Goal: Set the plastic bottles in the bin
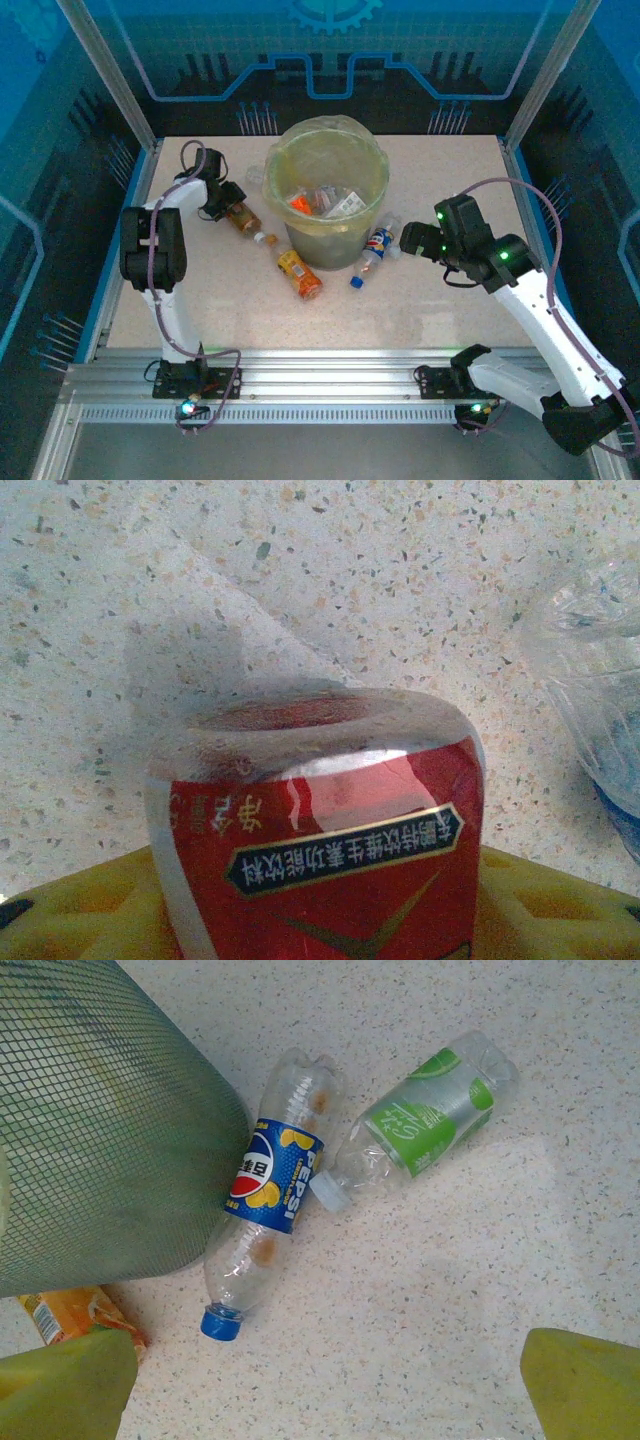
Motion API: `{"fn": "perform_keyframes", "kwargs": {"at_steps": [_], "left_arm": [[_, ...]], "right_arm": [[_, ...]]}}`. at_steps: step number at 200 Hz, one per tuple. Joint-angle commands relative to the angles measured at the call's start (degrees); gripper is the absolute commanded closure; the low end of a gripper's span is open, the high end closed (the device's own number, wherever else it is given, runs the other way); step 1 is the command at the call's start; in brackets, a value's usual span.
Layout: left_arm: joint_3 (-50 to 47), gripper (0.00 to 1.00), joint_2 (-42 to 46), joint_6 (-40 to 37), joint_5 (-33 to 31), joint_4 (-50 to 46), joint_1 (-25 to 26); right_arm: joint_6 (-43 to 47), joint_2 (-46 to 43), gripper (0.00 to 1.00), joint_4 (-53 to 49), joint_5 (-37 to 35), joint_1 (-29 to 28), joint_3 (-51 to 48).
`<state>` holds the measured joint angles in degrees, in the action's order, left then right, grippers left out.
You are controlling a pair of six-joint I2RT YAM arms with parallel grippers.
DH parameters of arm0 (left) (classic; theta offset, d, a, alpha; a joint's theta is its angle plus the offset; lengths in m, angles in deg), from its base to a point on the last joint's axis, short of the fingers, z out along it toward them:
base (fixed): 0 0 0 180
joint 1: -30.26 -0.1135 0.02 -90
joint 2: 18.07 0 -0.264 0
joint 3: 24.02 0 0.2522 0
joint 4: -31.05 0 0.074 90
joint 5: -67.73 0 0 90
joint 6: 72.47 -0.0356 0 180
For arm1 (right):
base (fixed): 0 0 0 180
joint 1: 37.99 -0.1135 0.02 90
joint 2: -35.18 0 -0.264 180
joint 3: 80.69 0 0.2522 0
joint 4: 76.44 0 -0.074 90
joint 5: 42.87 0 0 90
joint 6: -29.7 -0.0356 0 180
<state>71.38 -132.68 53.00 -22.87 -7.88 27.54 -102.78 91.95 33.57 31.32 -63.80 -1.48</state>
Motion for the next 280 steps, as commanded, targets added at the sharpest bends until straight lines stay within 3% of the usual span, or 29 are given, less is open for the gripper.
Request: {"fn": "perform_keyframes", "kwargs": {"at_steps": [1, 42, 120, 188, 280], "left_arm": [[0.79, 0.66, 2.89, -1.52, -0.38, -0.94, -1.06], [0.47, 0.71, 7.82, -2.31, -0.98, -0.68, -1.36], [-0.48, 0.72, 22.16, -5.24, -2.64, 0.19, -1.50], [3.71, 0.72, 35.15, -5.74, 0.59, 2.32, -0.16], [24.79, 0.70, 27.80, -5.97, 8.33, -3.52, 11.95]], "right_arm": [[-0.83, -0.61, 0.00, 0.59, 0.69, 0.67, -0.67], [-0.85, -0.69, 0.00, 0.77, 0.74, 0.75, -0.76], [-0.93, -0.61, 0.00, 1.42, 1.07, 0.89, -1.46], [-0.85, -0.09, 0.00, 2.61, 1.58, 0.86, -2.07], [-1.20, -0.08, 0.00, 2.97, 2.37, 0.84, -2.52]]}}
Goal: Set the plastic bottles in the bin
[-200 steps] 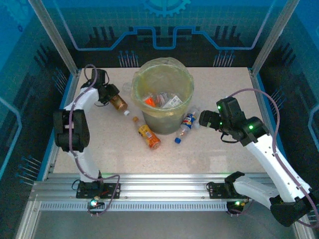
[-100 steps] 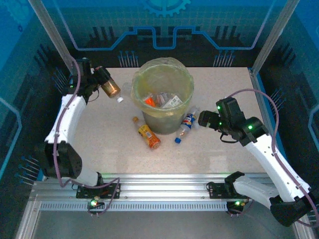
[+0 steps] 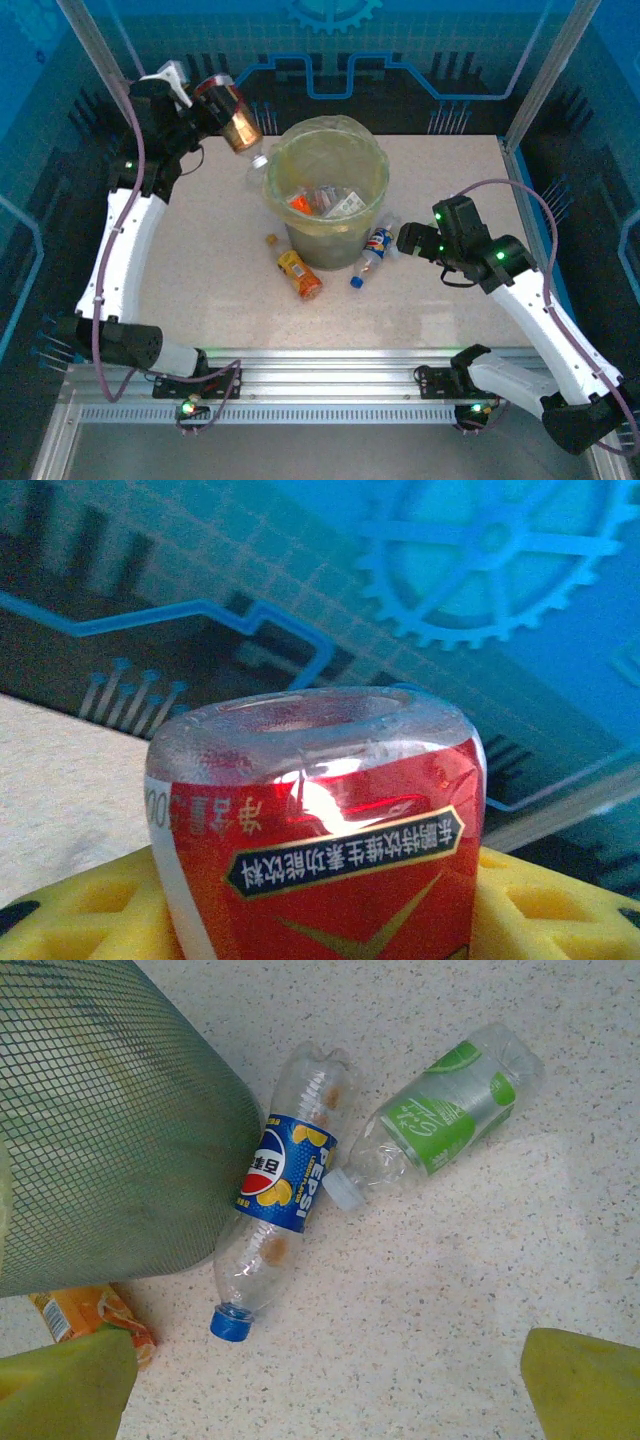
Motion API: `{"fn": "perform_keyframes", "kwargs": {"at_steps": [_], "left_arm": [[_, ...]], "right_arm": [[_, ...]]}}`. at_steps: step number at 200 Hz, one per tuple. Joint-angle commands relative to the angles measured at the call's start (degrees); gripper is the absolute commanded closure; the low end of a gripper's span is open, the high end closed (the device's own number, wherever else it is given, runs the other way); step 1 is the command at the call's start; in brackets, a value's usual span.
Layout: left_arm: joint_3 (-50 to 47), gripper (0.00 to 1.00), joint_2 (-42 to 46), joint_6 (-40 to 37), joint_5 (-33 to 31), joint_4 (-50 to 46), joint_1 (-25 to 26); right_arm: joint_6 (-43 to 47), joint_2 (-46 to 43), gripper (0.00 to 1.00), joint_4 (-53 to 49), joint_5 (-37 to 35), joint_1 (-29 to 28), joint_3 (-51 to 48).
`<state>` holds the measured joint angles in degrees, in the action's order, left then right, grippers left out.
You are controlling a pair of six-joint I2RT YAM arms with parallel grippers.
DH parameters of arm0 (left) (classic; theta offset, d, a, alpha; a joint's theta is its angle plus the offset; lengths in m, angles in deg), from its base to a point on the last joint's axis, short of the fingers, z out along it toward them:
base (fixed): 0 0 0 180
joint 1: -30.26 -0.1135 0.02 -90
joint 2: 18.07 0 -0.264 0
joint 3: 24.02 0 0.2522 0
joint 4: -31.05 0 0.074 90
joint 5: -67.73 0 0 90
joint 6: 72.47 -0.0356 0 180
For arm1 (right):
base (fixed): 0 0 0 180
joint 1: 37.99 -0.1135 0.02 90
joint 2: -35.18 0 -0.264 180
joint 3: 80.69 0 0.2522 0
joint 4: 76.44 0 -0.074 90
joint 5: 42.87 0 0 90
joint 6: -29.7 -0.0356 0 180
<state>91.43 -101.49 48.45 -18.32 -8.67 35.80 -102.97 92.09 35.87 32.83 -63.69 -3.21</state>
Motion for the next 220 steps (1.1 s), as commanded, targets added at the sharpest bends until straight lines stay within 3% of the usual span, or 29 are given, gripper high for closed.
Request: {"fn": "perform_keyframes", "kwargs": {"at_steps": [1, 85, 170, 220], "left_arm": [[5.01, 0.70, -3.58, -1.45, 3.83, -2.76, 3.87], [15.57, 0.67, -14.92, -8.23, 6.82, -10.72, 13.45], [19.95, 0.65, -23.92, -14.69, 5.02, -20.54, 16.72], [20.21, 0.58, -26.51, -16.40, 3.82, -23.80, 18.03]], "right_arm": [[-1.00, -0.21, 0.00, 0.63, 0.86, 0.73, -0.84], [-1.18, -0.57, 0.00, 0.32, 0.77, 0.75, -0.97], [-1.64, -0.70, 0.00, 0.26, 0.62, 0.69, -1.65], [-1.61, -0.73, 0.00, 0.32, 0.42, 0.74, -2.02]]}}
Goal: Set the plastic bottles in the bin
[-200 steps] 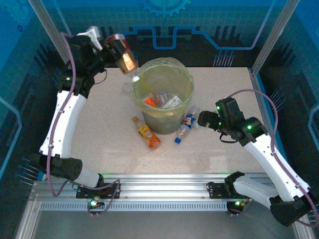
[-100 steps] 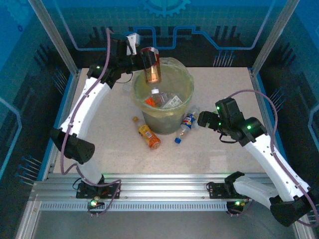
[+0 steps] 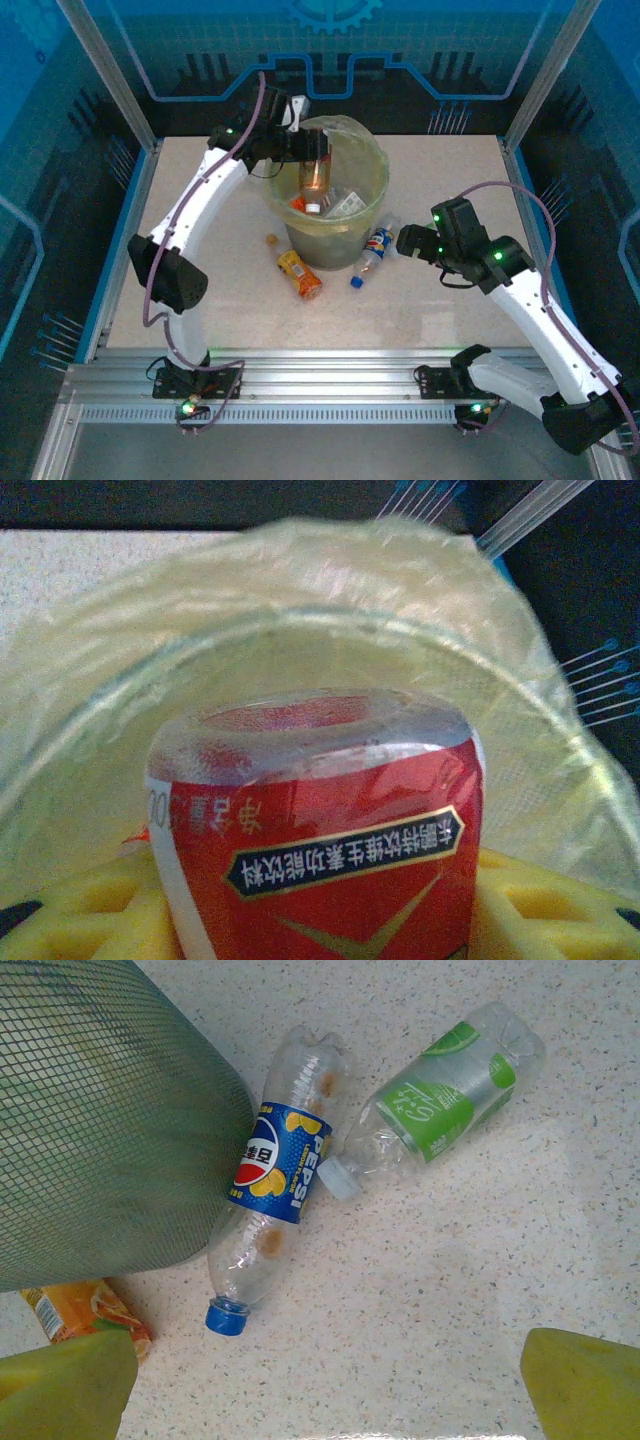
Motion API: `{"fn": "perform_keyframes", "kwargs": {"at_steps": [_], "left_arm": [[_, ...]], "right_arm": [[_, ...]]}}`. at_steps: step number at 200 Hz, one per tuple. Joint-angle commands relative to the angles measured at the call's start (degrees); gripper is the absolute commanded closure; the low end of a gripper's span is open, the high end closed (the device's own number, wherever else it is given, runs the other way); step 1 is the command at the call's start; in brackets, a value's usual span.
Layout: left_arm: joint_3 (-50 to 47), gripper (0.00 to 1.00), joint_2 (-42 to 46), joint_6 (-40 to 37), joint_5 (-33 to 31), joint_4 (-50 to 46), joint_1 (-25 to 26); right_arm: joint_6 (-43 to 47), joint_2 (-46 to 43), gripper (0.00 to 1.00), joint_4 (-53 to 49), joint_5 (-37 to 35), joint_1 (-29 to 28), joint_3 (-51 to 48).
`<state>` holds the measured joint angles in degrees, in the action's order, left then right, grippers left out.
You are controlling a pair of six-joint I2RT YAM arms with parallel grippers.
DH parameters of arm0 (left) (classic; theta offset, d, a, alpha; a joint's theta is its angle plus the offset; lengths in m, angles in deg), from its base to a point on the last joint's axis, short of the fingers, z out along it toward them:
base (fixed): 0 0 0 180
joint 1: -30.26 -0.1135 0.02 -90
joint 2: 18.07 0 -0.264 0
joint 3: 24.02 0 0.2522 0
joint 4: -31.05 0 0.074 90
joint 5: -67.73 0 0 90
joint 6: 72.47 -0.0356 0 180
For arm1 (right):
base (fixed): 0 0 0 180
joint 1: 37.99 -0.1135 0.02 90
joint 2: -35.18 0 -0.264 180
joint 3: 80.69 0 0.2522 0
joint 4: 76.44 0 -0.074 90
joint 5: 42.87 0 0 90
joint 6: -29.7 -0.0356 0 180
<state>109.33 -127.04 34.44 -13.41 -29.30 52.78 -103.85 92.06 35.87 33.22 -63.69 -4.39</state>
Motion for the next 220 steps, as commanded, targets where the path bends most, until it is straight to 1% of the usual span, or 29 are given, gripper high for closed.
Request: {"fn": "perform_keyframes", "kwargs": {"at_steps": [1, 18, 39, 63, 121, 147, 179, 220], "left_arm": [[2.31, 0.57, -0.97, -2.35, -1.16, -3.16, 1.09], [2.37, 0.52, -1.32, -2.95, -2.06, -3.90, 1.55], [2.65, 0.40, -1.42, -3.65, -3.80, -4.77, 2.07], [3.32, 0.30, -1.03, -4.25, -5.72, -5.72, 2.21], [3.30, 0.12, 1.37, -4.69, -8.19, -5.54, 2.22], [3.11, 0.12, 1.65, -4.38, -8.51, -4.70, 2.35], [2.21, 0.19, 1.99, -4.14, -8.31, -3.71, 2.59], [-1.46, 0.19, 5.77, -3.29, -8.55, -0.02, 2.88]], "right_arm": [[-0.74, -0.72, 0.00, 0.23, 0.03, 0.78, -0.84], [-0.81, -0.64, 0.00, 0.28, -0.14, 0.75, -0.93], [-0.83, -0.63, 0.00, 0.31, -0.22, 0.73, -1.11], [-0.88, -0.63, 0.00, 0.23, -0.24, 0.81, -1.10], [-1.19, -0.46, 0.00, 0.30, -0.33, 0.82, -1.28], [-0.98, -0.29, 0.00, 0.38, -0.11, 0.87, -1.28], [-0.92, -0.28, 0.00, 0.27, -0.24, 0.82, -1.22], [-1.18, 0.22, 0.00, -0.38, -0.68, 1.00, -1.26]]}}
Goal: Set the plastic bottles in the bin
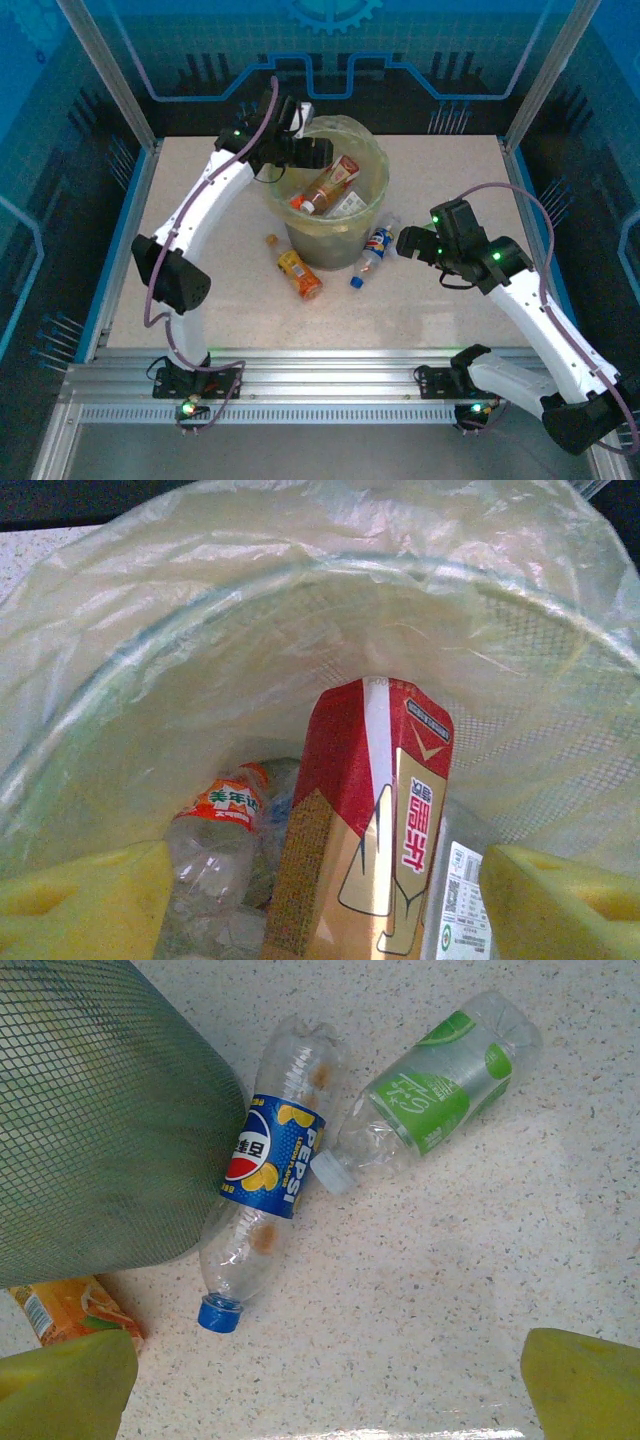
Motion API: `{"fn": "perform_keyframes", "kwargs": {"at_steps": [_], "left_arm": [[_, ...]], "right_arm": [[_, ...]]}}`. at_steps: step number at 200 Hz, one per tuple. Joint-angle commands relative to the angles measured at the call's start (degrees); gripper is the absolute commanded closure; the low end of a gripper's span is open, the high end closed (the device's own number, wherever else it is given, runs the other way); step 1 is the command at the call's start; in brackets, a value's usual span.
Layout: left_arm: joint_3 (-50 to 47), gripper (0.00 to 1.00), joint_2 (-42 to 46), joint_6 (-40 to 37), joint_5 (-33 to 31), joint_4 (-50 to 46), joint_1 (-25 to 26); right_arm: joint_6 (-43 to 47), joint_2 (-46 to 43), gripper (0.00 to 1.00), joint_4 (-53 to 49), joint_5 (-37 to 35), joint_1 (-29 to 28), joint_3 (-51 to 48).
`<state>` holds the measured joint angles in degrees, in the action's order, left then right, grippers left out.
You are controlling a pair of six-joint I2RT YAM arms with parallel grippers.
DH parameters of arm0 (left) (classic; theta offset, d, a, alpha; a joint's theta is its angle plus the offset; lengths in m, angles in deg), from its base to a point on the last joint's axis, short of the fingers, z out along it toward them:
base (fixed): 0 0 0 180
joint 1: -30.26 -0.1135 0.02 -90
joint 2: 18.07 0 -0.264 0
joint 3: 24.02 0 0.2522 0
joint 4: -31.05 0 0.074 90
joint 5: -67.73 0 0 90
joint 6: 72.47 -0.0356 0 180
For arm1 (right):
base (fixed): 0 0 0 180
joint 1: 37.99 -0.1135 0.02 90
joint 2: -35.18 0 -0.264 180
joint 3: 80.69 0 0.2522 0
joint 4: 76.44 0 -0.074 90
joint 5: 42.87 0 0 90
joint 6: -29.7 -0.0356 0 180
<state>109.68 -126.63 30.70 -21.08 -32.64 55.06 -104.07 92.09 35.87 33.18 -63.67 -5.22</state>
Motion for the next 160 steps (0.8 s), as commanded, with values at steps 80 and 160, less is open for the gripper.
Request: {"fn": "perform_keyframes", "kwargs": {"at_steps": [80, 160], "left_arm": [[-20.66, 0.01, 25.34, 3.14, -6.37, 18.13, 0.60], [-45.70, 0.01, 46.67, 7.04, -28.09, 29.04, 0.16]], "right_arm": [[-2.18, 3.97, 0.00, 1.03, 5.07, 6.69, -3.41], [-2.63, 8.71, 0.00, 7.07, 7.66, 11.62, -7.00]]}}
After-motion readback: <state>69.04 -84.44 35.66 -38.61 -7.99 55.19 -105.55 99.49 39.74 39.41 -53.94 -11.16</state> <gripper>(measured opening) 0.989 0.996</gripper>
